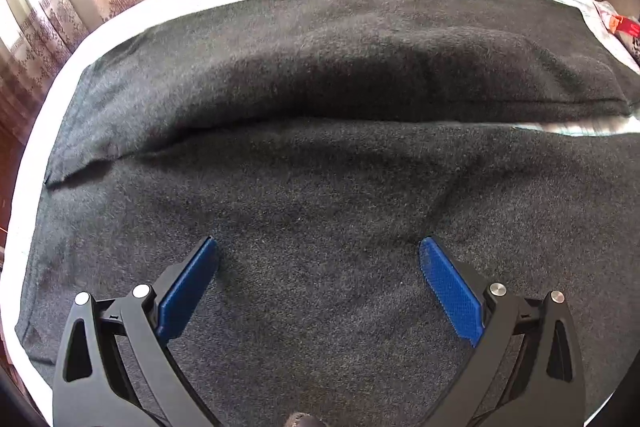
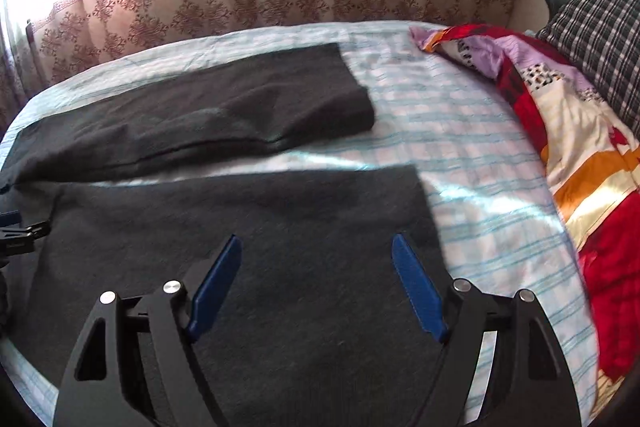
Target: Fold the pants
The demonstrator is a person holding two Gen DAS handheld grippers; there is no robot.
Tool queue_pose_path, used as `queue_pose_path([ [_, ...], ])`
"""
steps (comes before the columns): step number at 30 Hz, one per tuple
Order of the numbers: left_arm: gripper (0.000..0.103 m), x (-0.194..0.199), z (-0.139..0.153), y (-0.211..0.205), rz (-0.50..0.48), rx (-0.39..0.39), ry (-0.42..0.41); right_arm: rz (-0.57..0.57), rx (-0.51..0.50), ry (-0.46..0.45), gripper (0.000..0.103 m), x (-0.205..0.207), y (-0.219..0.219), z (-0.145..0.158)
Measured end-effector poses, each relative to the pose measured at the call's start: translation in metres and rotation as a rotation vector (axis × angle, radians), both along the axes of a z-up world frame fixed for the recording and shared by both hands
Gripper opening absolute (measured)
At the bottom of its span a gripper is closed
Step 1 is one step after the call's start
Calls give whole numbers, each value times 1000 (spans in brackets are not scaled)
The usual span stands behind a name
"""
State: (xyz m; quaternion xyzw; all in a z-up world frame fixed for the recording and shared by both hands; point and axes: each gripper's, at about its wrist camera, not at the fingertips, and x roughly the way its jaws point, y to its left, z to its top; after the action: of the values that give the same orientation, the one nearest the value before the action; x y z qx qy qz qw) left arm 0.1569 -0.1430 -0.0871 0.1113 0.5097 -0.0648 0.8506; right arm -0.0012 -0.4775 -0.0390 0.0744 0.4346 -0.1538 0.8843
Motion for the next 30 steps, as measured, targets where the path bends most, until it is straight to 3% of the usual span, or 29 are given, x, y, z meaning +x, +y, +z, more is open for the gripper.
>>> queue_pose_path([
  [4,101,1,-3,9,31,-87,-28,25,22,109,79,4,20,-33],
  [8,101,-7,-5,3,27,-60,-68,13,-4,152,98,8,26,-43],
  [15,101,-4,2,13,11,-102,-34,16,17,135,98,9,25,-46],
  [19,101,2,22,20,3,-96,-103,8,18,175,98,14,23,-38],
  [24,101,17,38,18,-38,-86,-152,-22,45,72,96,26,3,-11],
  [27,101,30,39,9,-51,-71,-153,-50,132,-1,94,41,-27,1],
  [30,101,40,39,4,-56,-80,-153,-84,249,-54,82,66,-62,4],
])
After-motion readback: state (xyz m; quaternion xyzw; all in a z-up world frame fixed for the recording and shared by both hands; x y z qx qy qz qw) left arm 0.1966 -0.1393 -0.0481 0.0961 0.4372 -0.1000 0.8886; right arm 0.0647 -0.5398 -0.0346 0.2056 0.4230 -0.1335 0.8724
